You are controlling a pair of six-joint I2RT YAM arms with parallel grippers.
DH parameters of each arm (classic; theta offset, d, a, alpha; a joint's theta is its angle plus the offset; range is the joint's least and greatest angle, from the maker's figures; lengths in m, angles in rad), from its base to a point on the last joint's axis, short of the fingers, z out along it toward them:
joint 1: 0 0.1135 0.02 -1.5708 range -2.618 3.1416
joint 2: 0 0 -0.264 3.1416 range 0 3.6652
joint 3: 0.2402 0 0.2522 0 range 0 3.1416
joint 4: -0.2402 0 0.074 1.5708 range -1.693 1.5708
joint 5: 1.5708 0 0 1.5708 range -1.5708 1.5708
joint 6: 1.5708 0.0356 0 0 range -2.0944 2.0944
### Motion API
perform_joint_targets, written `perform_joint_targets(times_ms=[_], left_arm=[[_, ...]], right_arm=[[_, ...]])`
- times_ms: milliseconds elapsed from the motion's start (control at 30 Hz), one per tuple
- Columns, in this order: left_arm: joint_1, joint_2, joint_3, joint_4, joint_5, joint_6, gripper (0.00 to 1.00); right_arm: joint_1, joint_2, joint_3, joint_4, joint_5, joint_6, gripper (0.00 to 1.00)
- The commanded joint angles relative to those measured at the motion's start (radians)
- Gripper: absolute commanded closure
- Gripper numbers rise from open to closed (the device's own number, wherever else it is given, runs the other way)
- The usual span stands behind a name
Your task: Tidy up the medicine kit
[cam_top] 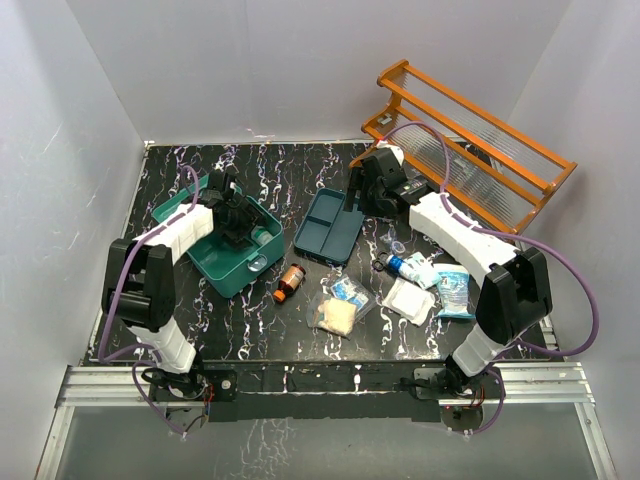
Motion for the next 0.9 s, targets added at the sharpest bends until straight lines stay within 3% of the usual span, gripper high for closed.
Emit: perform_joint_targets(times_ms=[0, 333, 600, 867], left_arm=[[-0.01, -0.077, 0.038, -0.042, -0.035, 0.054, 0.36], [-0.011, -0.201, 0.058, -0.117, -0.087, 0.295, 0.37], [-0.008, -0.325, 0.095, -0.266, -0.17, 0.527, 0.36], [-0.006, -0.433, 0.003, -0.391, -0.186, 0.525, 0.42]], right_arm=[[0.019, -0.041, 0.011, 0.072, -0.014, -0.025, 0.24], [0.081, -0.009, 0.021, 0.131, -0.037, -0.038, 0.24], [0.225, 0.058, 0.046, 0.318, -0.304, -0.115, 0.31], [0.35, 0.243, 0.176, 0.264, -0.245, 0.003, 0.32]])
